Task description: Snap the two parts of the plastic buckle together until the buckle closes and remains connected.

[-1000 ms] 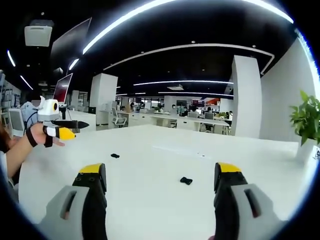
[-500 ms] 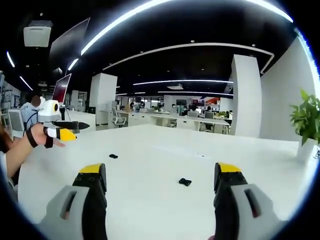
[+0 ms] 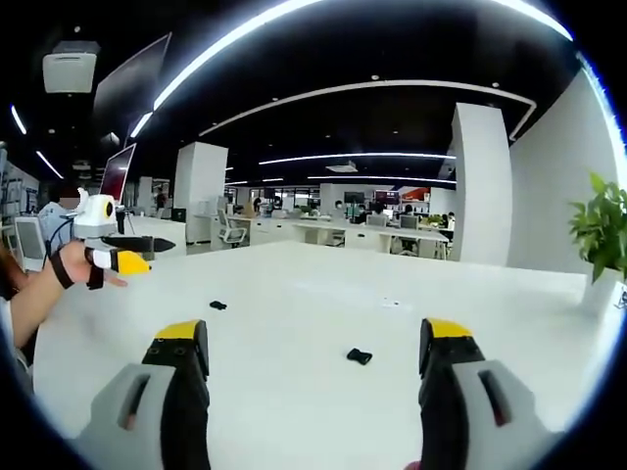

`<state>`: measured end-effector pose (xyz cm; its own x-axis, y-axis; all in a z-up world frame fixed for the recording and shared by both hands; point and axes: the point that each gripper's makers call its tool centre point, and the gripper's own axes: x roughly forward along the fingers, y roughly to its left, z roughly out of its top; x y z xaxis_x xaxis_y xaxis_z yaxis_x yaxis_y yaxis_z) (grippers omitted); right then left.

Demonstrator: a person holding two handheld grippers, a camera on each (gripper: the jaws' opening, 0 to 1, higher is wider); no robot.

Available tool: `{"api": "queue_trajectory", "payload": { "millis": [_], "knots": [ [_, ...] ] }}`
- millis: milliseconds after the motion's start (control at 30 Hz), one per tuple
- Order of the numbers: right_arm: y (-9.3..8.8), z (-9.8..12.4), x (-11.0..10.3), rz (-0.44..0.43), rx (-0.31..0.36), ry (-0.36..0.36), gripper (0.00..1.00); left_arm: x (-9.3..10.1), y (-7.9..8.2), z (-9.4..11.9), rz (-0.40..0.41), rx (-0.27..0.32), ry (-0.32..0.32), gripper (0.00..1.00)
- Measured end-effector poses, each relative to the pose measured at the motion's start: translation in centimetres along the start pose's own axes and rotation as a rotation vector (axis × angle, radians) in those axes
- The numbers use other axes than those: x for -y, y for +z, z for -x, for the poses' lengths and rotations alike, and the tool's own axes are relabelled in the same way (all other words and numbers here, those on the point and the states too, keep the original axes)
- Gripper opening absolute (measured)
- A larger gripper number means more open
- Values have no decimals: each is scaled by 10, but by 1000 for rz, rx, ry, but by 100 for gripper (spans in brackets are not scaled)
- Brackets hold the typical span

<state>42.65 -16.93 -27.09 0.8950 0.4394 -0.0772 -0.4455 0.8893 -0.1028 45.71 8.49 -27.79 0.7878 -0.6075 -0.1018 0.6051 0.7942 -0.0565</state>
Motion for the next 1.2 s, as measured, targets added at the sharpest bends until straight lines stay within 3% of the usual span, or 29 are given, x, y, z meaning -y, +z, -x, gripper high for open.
{"api": "queue_trajectory", "payload": {
  "millis": [1200],
  "knots": [
    [7, -17, 11, 2, -8, -9, 89, -1, 1, -8, -3, -9, -3, 100]
  ]
}}
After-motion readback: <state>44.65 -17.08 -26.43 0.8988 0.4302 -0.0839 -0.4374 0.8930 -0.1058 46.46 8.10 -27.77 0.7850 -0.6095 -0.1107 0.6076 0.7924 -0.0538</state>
